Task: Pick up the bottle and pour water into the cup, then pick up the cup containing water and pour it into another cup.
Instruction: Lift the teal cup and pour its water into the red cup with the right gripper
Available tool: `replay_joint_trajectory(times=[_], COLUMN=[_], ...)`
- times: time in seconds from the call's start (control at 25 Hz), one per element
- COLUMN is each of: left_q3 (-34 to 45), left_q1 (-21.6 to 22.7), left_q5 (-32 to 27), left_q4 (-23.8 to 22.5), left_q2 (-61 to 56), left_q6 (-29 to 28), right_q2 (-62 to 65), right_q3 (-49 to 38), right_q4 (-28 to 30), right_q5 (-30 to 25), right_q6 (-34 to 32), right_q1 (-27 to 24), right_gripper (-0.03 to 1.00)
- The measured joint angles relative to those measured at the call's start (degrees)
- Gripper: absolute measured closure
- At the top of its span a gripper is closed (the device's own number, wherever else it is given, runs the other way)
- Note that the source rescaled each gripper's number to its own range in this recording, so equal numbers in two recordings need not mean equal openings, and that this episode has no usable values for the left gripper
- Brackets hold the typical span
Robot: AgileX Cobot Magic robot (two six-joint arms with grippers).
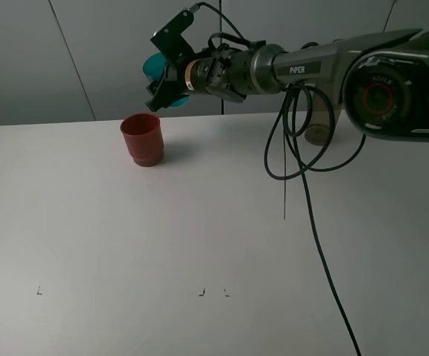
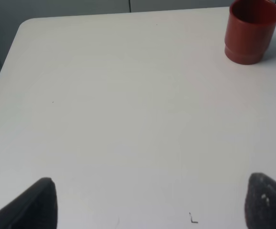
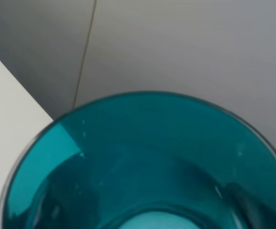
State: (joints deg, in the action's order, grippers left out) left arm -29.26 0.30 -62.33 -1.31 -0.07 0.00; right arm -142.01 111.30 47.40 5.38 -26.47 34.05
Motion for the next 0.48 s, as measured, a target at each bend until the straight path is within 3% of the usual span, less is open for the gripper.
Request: replay_joint_trajectory(times=[0.48], left_q3=[0.00], left_q1=[0.00], left_q5=[0.00], left_q4=[0.00], left_q2=[0.00], left_q6=[0.00], right_q2=[0.00], right_q3=[1.28], right_q4=[1.68], right_q5=[0.11], right_q6=[4.52], right_q1=[0.10], right_gripper=[0.92])
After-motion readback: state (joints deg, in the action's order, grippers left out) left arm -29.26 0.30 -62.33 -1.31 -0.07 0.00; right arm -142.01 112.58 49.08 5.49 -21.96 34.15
